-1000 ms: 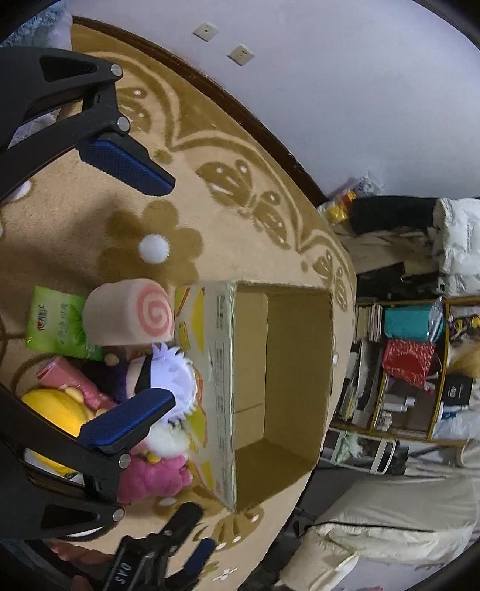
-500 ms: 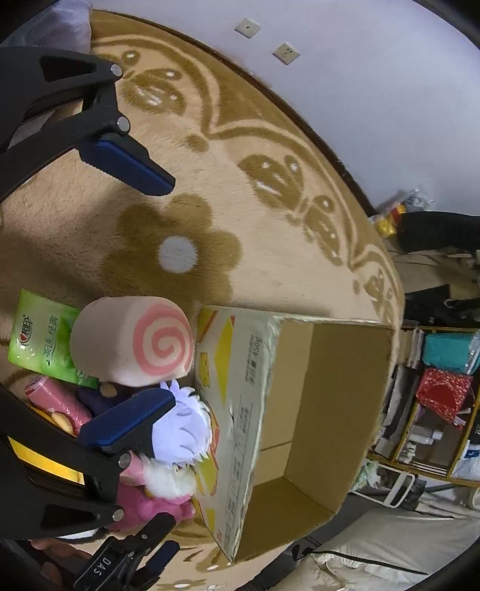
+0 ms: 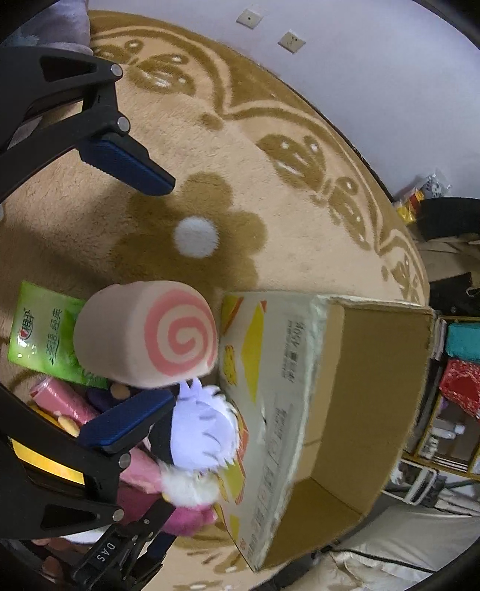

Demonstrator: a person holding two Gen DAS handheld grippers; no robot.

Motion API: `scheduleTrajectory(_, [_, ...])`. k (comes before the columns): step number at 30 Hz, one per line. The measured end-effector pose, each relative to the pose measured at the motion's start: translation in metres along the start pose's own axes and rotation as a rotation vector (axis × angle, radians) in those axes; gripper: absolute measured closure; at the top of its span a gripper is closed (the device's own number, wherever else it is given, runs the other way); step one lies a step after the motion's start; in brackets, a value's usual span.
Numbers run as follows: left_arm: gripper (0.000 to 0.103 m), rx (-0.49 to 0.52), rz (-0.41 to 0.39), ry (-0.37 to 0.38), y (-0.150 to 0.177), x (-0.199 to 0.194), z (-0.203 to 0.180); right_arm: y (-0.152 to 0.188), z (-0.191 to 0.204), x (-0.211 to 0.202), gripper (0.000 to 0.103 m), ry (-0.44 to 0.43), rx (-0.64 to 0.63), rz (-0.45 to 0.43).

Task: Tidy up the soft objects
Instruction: 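Lower the left tool onto the pink-swirl cushion while the right tool lowers onto the pink bear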

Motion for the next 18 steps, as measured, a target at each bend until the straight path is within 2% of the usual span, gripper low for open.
scheduleTrajectory(3, [0.0,-0.001,0.019,-0.04,0.0021,0.0064,0.0003,0.0016,0.0025,0.0044,0.041,0.006,-0.012,0.005])
scheduleTrajectory(6, [0.0,0.002,0.03,-0.03,0.0028,0.0094,-0.0012,0.0016,0.0028,0.0044,0.042,0.007,-0.009,0.006])
scheduleTrajectory(8, [0.0,0.001,0.022,-0.037,0.0032,0.0078,-0.0011,0.0024,0.0015,0.0036,0.042,0.007,0.0,0.005])
scheduleTrajectory(10, [0.002,-0.005,-0.007,-0.076,0.0026,0.0031,0.0019,0.0017,0.0018,0.005,0.041,0.005,0.008,0.006])
scheduleTrajectory(11, [0.004,-0.005,-0.007,-0.067,0.0026,0.0024,0.0013,0.0028,0.002,0.0046,0.041,0.004,0.009,0.006])
scheduleTrajectory(14, [0.017,-0.01,0.009,-0.029,0.0046,0.0042,0.0006,-0.0039,-0.0018,0.0114,0.042,0.004,0.01,-0.001])
scheduleTrajectory(16, [0.035,-0.003,0.021,-0.002,0.0053,0.006,-0.0025,-0.0054,0.0004,0.0105,0.046,0.021,-0.003,-0.01])
scheduleTrajectory(17, [0.039,0.002,0.024,0.015,0.0056,0.006,-0.0044,-0.0057,0.0026,0.0093,0.047,0.029,-0.016,-0.018])
scheduleTrajectory(18, [0.05,0.007,0.023,0.038,0.0056,0.0049,-0.0063,-0.0056,0.0048,0.0078,0.05,0.042,-0.028,-0.025])
Point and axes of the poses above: each gripper's, at about its wrist camera, not at the fingertips, and x roughly the way its jaws point, z to its left, y to its underside, the point moved 8 cm from there along x, roughly the way its jaws point, and after that the axes turned 11 degrees about z, right-handed, at the moved point
